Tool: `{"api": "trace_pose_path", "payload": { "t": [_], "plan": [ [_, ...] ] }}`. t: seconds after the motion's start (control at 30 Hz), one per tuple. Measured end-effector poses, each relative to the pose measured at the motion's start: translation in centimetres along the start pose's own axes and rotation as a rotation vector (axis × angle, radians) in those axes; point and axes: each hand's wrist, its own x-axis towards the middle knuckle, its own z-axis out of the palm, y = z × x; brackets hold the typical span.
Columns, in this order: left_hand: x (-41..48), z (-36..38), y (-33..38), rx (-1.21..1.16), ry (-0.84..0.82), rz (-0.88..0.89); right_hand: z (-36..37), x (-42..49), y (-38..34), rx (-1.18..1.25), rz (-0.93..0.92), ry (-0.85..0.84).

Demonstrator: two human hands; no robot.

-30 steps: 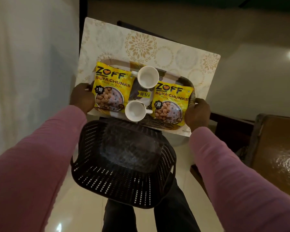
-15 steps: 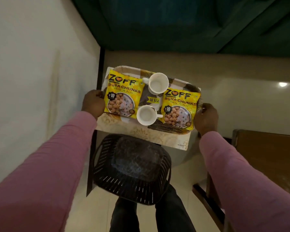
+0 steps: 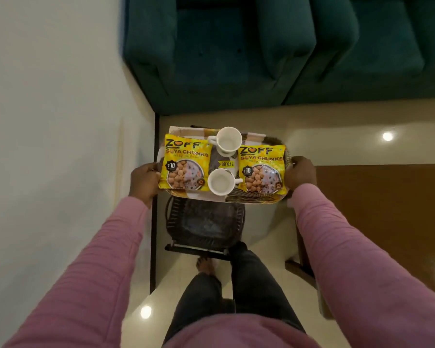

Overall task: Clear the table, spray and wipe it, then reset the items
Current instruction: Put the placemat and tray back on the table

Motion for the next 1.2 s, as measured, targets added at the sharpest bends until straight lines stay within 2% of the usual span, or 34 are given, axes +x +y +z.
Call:
{"api": "trace_pose_path", "payload": {
  "t": [0.33,0.6,0.9,1.2],
  "plan": [
    [-8.1,-5.3,-4.6,-0.006,-0.053,0.108,-0.9,-11.7,4.4,0.071,0.033,0.076],
    [-12.6,-4.8,-7.4,-0.002,-0.049,0.154,-3.3,-15.2,8.0,0.049,0.030,0.052],
    [-19.5,0.7,-10.5,-0.020,0.009,0.150,-7.8,-14.8,14.4,0.031,-0.076,0.061],
    [-28.3,11.0,-15.4,-0.119,0.085,0.074,-15.7,-12.7,23.3,-0.050,-0.087,0.007]
  ]
}}
